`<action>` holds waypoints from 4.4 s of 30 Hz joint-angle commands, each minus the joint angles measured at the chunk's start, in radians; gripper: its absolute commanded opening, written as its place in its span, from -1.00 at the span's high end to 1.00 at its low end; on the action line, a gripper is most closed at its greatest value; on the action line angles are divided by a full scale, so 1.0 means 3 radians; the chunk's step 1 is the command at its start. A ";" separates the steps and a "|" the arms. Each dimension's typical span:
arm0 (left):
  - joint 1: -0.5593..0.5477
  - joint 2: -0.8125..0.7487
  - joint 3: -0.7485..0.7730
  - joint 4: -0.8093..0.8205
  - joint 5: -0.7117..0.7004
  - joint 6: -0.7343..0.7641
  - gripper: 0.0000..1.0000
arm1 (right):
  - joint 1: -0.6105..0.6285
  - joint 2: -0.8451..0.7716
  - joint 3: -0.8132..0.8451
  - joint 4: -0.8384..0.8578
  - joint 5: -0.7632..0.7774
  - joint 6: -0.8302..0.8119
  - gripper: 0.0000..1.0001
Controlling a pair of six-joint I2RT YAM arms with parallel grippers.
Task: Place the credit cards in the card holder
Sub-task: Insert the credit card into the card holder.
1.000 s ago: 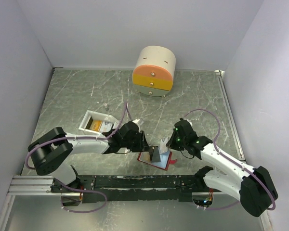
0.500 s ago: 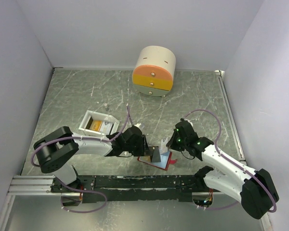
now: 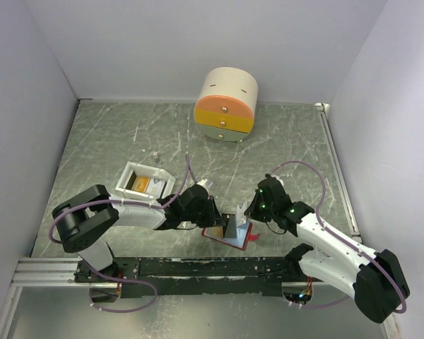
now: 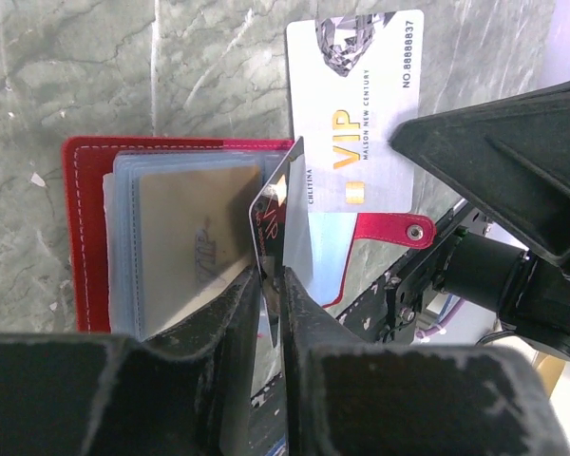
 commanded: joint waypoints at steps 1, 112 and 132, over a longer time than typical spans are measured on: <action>-0.0027 0.0081 -0.0011 0.0199 0.0051 -0.0039 0.56 | -0.0011 -0.0021 -0.0039 -0.0065 0.0035 0.0008 1.00; 0.0123 0.0549 0.0942 -0.0755 0.0624 0.0837 0.17 | -0.0008 -0.0458 0.0585 -0.1407 0.0394 0.0095 1.00; -0.0049 0.0734 0.1151 -0.0653 0.0610 0.0817 0.20 | -0.0011 -0.0661 0.0529 -0.1363 0.0352 0.0089 1.00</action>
